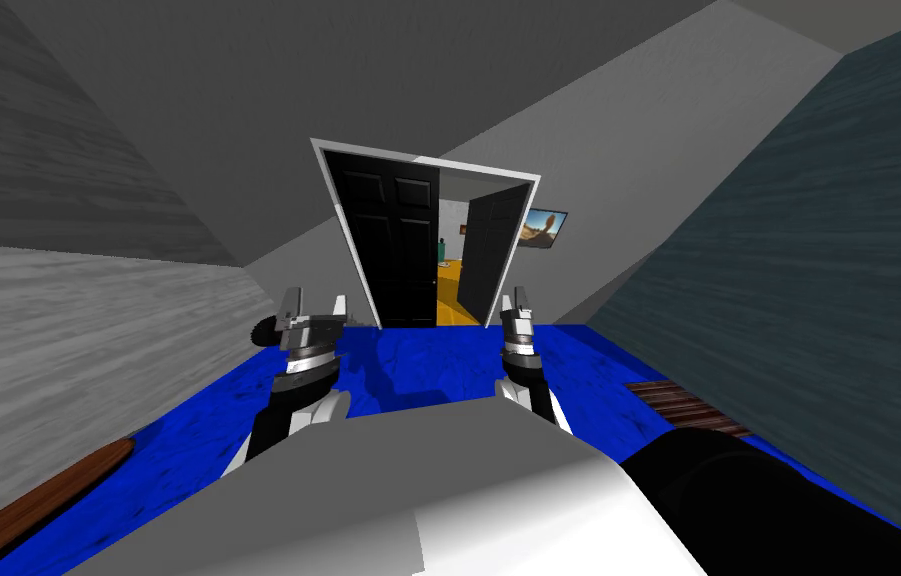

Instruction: Push the door open

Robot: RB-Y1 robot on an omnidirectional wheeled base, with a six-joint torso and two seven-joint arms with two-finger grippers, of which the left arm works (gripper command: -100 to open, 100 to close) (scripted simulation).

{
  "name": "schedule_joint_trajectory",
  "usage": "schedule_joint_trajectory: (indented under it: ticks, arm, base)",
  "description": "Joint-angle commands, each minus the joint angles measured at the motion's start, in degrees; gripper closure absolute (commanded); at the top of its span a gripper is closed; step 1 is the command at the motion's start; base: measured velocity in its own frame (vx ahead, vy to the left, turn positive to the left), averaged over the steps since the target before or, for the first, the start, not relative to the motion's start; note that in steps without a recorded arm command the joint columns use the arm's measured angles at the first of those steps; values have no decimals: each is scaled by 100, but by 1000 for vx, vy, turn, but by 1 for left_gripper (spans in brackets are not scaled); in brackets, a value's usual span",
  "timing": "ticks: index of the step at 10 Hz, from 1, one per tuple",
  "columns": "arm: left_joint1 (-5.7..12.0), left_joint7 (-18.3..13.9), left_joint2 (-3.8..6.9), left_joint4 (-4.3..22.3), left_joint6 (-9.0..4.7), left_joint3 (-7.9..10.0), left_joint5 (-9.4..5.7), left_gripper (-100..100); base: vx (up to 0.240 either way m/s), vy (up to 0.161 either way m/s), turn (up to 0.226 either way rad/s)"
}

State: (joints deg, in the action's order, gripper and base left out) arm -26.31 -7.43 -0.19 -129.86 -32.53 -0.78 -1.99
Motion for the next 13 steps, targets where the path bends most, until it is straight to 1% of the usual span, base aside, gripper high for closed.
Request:
schedule_joint_trajectory:
  ticks: [1,2,8,13]
  arm:
    - [59,26,31,182,-53,-20,17,-100]
    - [127,37,81,357,-77,-17,21,-100]
    - [376,76,227,1010,-164,-2,35,-100]
    - [620,115,334,1647,-249,11,49,-100]
  base:
    - [107,-36,0]
    - [113,-40,1]
    - [97,-25,0]
    - [95,-25,0]
